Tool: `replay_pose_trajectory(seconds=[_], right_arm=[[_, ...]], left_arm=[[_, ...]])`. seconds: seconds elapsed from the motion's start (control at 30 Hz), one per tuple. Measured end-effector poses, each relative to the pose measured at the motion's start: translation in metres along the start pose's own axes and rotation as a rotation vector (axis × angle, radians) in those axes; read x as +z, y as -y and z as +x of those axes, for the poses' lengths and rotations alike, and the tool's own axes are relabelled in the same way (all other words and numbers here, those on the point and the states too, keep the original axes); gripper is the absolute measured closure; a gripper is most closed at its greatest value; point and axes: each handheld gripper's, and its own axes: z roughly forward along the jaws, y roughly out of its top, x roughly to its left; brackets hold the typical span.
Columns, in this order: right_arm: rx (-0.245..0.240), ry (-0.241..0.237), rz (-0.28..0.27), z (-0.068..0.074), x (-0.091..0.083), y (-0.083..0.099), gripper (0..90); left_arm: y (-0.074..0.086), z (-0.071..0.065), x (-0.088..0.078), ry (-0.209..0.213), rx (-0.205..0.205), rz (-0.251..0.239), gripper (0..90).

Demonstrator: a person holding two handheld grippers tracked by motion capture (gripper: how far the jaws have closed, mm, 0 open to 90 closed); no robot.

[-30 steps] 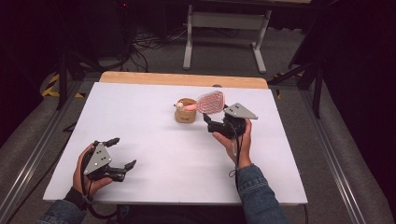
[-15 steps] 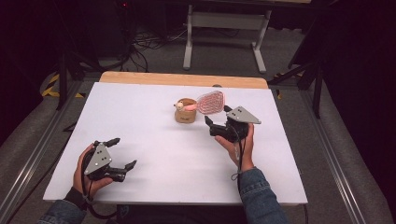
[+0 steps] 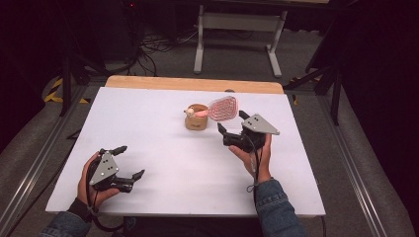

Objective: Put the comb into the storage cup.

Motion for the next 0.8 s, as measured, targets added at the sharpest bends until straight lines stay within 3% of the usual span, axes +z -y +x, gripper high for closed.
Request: replay_pose_trajectory(seconds=[0.8], right_arm=[[-0.044,0.016,-0.041,-0.001,-0.018,-0.004,7.0]], left_arm=[[0.0,-0.001,0.001,0.008,0.003,0.008,6.5]])
